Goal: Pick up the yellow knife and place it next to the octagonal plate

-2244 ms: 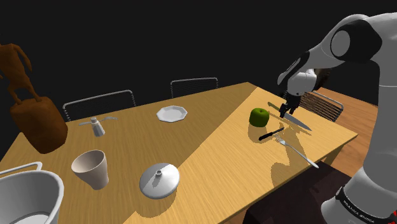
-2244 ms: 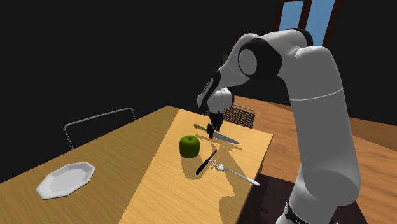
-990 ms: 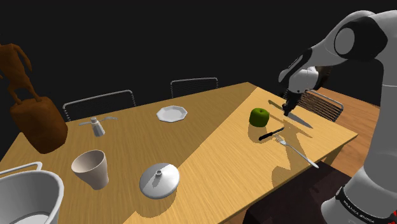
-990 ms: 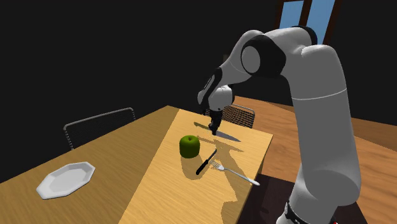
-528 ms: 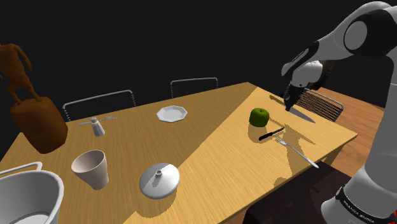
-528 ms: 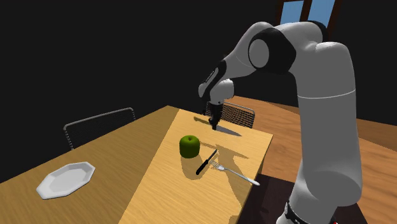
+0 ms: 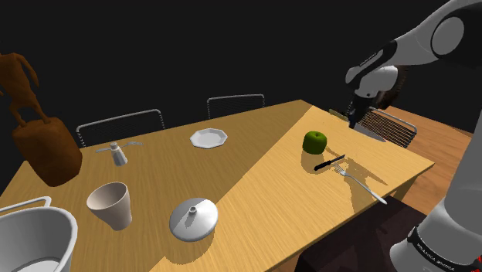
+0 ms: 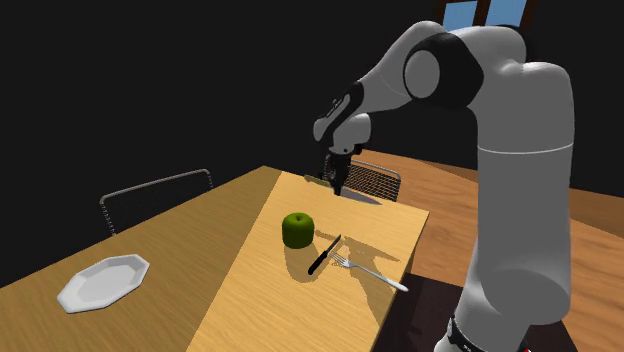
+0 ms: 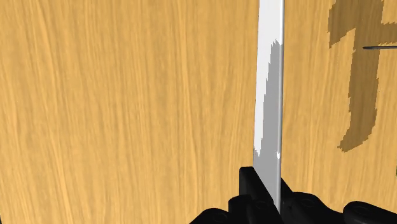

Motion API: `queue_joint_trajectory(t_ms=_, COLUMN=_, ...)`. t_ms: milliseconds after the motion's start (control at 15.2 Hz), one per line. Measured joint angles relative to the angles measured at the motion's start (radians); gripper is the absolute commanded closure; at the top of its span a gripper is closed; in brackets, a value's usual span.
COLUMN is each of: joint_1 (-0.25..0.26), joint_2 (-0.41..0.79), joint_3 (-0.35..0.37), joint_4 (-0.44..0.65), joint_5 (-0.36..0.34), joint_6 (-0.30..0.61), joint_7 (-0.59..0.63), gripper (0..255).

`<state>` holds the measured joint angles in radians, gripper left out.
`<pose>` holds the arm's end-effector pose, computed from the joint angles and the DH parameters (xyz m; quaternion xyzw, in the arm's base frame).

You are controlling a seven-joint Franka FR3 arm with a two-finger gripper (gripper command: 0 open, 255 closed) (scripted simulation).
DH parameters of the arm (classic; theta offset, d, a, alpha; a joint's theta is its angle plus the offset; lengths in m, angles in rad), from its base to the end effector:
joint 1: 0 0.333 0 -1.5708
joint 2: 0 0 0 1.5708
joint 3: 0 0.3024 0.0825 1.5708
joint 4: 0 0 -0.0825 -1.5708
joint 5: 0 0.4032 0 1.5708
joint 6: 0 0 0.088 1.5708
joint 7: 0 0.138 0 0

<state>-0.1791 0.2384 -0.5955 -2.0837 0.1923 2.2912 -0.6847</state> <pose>0.4275 -0.4060 0.2752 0.9949 -0.1008 0.0106 0.0011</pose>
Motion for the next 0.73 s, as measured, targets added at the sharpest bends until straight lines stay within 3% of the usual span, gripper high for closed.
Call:
queue_joint_trajectory(t_ms=330, joint_1=0.010, joint_2=-0.040, joint_3=-0.012, joint_4=0.024, joint_5=-0.035, joint_6=-0.056, joint_7=0.024, gripper=255)
queue_joint_trajectory(t_ms=726, joint_1=0.098, joint_2=-0.124, joint_3=0.020, joint_4=-0.052, joint_5=-0.100, joint_6=-0.042, joint_7=0.175, gripper=255)
